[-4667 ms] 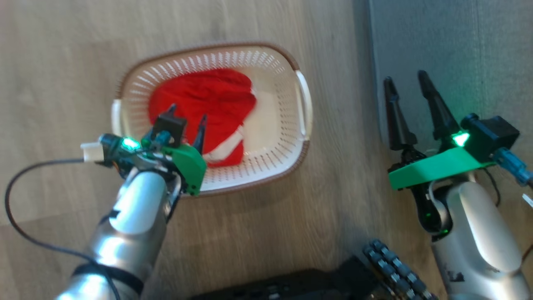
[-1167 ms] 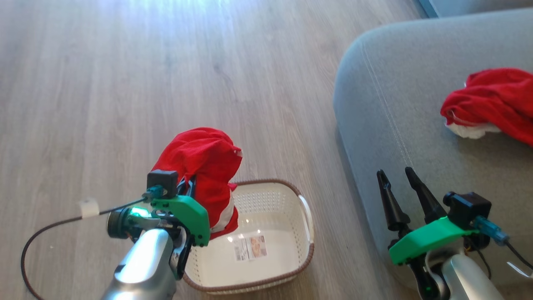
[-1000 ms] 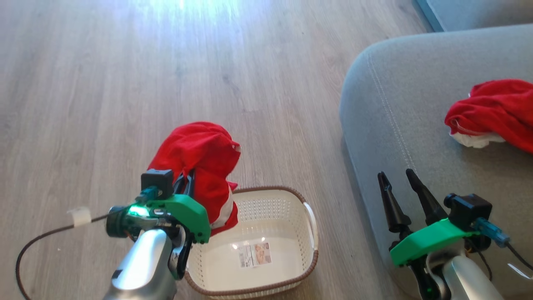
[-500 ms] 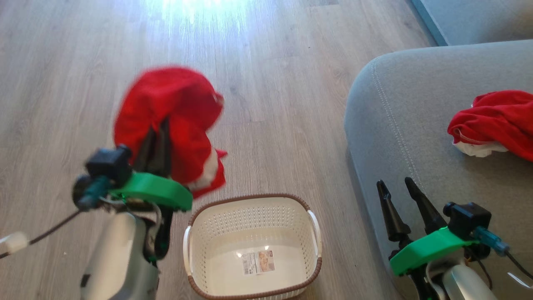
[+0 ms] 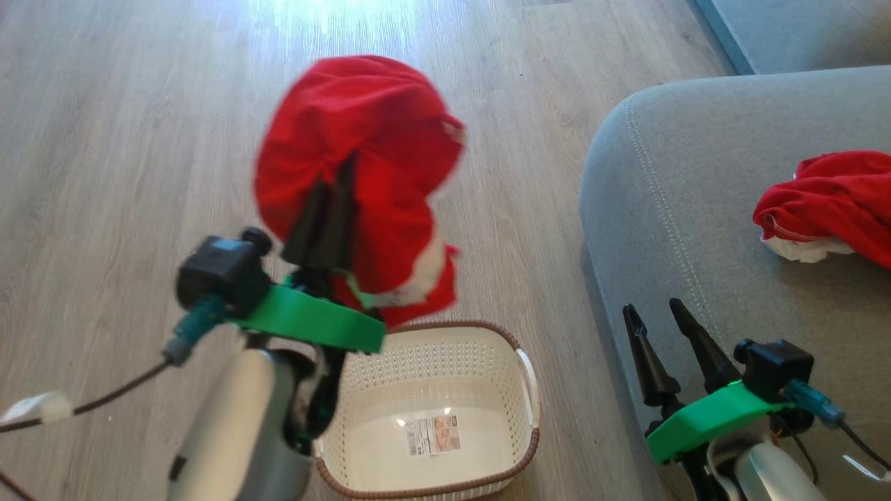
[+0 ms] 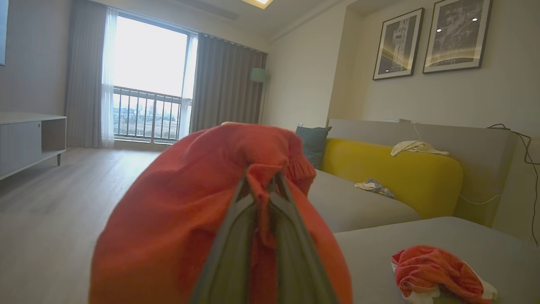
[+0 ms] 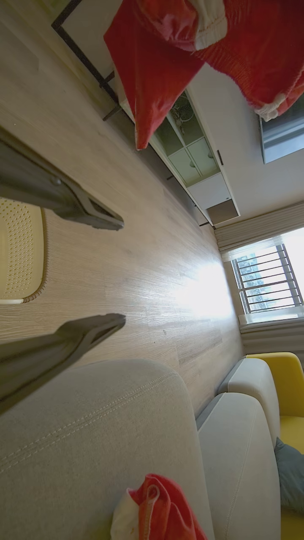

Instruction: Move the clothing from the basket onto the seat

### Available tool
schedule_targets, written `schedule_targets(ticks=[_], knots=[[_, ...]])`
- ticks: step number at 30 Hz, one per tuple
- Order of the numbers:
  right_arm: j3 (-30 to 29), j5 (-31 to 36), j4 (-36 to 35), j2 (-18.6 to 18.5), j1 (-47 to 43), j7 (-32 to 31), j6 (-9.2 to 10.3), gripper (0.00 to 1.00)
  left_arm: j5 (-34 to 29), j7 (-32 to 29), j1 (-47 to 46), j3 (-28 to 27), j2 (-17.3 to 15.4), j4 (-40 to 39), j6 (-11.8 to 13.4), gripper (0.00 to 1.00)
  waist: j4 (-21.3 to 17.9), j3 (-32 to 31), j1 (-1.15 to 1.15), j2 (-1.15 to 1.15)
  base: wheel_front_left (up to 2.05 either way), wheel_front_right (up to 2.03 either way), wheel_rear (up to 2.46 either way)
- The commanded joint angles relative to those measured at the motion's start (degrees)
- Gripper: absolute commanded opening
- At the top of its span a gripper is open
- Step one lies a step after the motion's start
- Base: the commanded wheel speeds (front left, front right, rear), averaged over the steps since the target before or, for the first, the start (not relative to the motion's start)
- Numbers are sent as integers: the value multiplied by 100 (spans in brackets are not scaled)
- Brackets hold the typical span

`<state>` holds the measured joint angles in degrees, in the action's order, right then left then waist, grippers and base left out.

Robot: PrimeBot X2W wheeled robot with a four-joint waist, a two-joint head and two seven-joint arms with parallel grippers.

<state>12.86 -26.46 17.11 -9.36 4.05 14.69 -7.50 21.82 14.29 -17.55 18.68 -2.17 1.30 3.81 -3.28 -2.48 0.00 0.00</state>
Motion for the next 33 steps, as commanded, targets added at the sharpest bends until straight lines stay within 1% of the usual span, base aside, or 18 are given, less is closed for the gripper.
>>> schedule_targets(ticks=[1,7,12,19,33], knots=[[97,-27,-207,-61,122,30,1,100,19,71,-225,-113,-71,-212,51,0,1,-4,0,0,0,0,0],[141,-39,-204,-40,97,30,1,100,132,71,-110,445,-71,-138,5,0,-18,-32,0,0,0,0,0],[181,-57,-199,-44,116,30,1,100,198,71,-61,697,-71,-83,21,0,-43,-46,0,0,0,0,0],[187,-73,-203,-56,150,30,1,100,234,71,-87,763,-71,-79,72,0,-79,-34,0,0,0,0,0],[119,-44,-231,-65,161,30,1,100,208,71,-107,627,-71,-63,66,0,-99,-15,0,0,0,0,0]])
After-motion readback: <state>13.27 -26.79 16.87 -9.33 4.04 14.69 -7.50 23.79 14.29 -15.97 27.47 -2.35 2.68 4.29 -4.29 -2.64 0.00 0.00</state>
